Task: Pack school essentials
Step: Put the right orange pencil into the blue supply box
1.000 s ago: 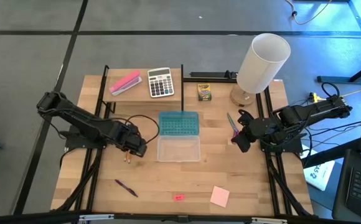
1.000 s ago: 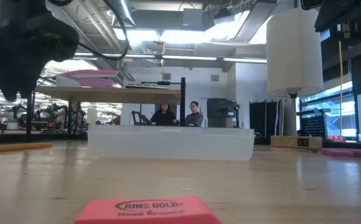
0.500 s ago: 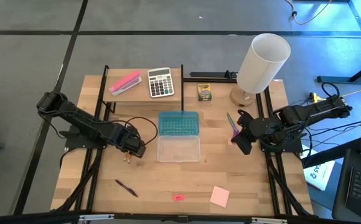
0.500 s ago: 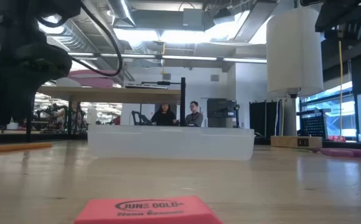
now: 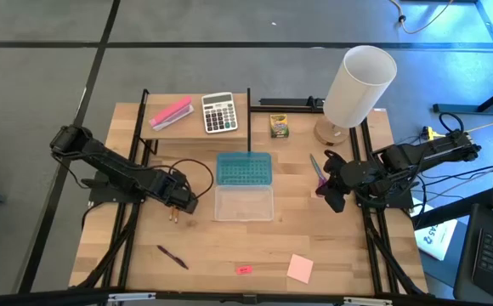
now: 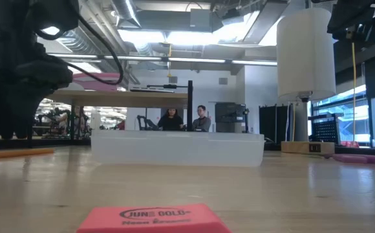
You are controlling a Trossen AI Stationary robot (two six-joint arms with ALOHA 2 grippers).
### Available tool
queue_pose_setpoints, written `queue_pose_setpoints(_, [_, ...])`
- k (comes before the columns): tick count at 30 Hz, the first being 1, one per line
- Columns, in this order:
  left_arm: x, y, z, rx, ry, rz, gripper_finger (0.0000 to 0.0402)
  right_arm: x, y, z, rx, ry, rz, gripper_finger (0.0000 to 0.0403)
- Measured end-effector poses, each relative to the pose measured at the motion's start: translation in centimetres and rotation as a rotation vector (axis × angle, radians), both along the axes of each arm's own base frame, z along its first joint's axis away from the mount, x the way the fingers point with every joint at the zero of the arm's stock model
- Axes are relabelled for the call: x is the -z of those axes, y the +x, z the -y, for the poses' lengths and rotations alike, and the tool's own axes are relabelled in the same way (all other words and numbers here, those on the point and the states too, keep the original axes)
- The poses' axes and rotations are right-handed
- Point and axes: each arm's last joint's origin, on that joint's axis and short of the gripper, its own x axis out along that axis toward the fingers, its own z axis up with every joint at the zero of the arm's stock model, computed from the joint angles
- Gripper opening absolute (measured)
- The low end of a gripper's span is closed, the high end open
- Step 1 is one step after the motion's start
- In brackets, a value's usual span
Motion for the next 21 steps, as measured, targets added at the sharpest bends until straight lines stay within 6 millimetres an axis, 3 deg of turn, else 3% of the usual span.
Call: queue_pose_setpoints(21, [-0.01,0.08,-0.10,-0.011,0.036,0.018,0.0149,0.00,0.00,0.00,0.004,0.003,0.000,0.0030])
